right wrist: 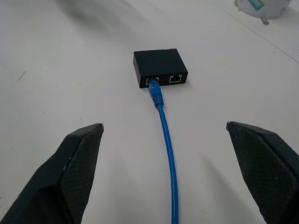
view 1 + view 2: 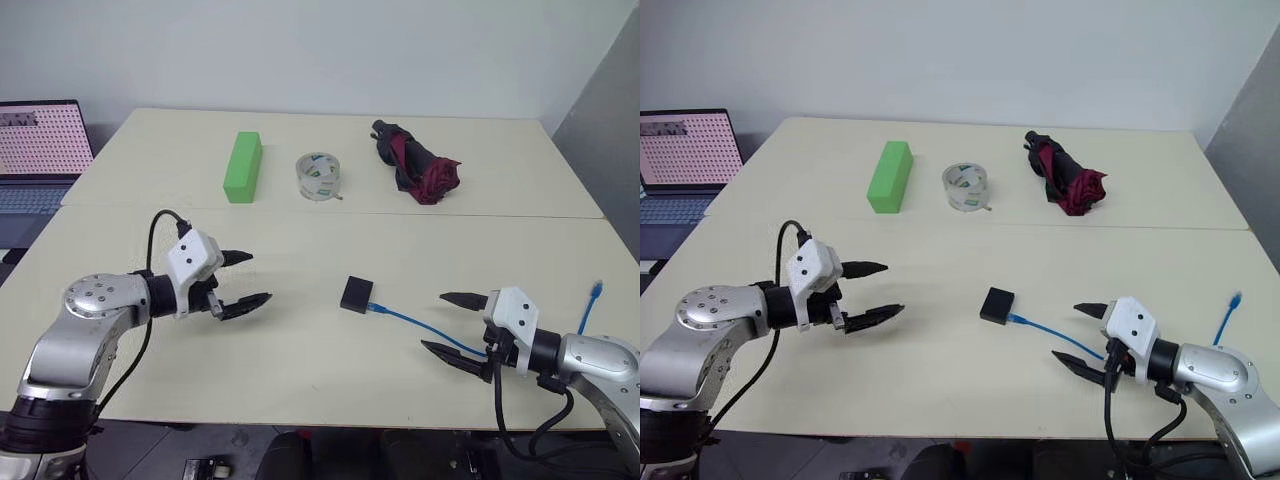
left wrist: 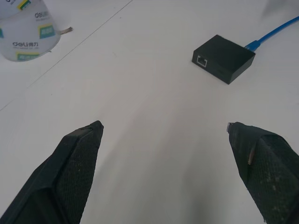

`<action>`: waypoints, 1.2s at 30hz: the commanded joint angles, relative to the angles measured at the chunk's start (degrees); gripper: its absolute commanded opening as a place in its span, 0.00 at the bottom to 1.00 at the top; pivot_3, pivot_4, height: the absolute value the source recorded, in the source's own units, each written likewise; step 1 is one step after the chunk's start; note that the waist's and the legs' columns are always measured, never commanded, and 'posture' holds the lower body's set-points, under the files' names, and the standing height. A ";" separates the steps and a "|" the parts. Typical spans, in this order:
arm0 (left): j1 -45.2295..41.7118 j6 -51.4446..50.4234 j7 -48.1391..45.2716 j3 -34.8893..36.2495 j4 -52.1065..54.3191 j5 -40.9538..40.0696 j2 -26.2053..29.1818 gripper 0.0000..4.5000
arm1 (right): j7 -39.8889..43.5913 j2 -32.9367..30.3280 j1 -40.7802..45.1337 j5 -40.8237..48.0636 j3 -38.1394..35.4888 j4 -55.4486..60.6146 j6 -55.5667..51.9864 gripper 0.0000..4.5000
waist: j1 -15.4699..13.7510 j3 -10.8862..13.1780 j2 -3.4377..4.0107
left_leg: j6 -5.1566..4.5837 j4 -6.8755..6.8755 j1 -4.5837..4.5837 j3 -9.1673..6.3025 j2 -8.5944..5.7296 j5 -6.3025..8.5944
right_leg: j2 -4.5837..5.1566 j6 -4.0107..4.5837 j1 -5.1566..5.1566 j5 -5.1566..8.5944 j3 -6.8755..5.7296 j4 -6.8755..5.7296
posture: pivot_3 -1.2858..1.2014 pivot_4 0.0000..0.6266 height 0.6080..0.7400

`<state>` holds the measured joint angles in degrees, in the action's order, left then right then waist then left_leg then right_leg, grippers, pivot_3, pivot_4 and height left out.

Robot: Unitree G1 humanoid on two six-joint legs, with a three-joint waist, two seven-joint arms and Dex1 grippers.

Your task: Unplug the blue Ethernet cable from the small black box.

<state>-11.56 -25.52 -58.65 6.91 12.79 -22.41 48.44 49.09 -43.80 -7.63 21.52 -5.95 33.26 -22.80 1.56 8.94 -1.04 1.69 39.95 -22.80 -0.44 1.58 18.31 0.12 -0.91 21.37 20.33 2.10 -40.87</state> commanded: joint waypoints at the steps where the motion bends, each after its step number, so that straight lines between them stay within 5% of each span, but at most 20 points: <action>1: 0.18 0.09 -0.84 0.98 1.90 -1.40 0.64 1.00 | 0.37 -0.47 0.05 0.21 -1.63 0.26 1.68 0.99 | 0.00 0.00 0.00 | 0.00 0.00 0.00 0.00 0.00 0.00 | 0.00 0.00 0.00 0.00 0.00 0.00 | 0.52 0.24 1.00; 16: 0.66 0.17 0.83 -0.58 3.70 0.10 0.04 1.00 | -1.35 0.64 1.67 -0.42 1.08 0.37 1.55 0.99 | 0.00 0.00 0.00 | 0.00 0.00 0.00 0.01 -0.01 0.00 | 0.00 0.00 0.00 0.00 0.01 0.01 | 0.52 0.24 1.00; 23: 2.23 -0.66 0.75 -3.89 7.71 -0.44 -0.93 1.00 | -5.70 4.94 6.56 -4.27 10.07 -0.87 -1.53 0.99 | 0.02 0.00 0.00 | 0.04 0.00 -0.01 0.01 0.00 -0.02 | -0.01 0.00 0.01 0.00 0.02 0.01 | 0.52 0.24 1.00; 28: 2.81 -2.55 -0.78 -6.95 10.23 -1.39 -0.65 1.00 | -9.37 11.40 13.36 -9.69 18.55 -7.69 -2.30 0.99 | 0.10 0.00 -0.01 | 0.04 0.01 0.01 0.00 0.00 -0.02 | -0.01 0.00 0.02 0.00 0.03 -0.01 | 0.52 0.24 1.00; 36: 2.22 -1.56 -1.11 -9.01 9.48 0.23 -1.10 1.00 | -6.76 14.01 21.63 -12.96 21.68 -21.34 1.37 0.96 | 0.08 0.01 0.01 | 0.18 0.01 0.01 0.03 -0.01 -0.10 | -0.02 0.00 0.04 0.00 0.04 -0.02 | 0.52 0.24 1.00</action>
<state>-8.81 -28.05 -59.70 -2.45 21.58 -22.35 47.39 41.06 -29.66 12.94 8.92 15.95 12.87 -23.58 1.64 8.95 -1.02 1.87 39.95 -22.79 -0.43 1.57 18.21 0.10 -0.91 21.41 20.33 2.13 -40.89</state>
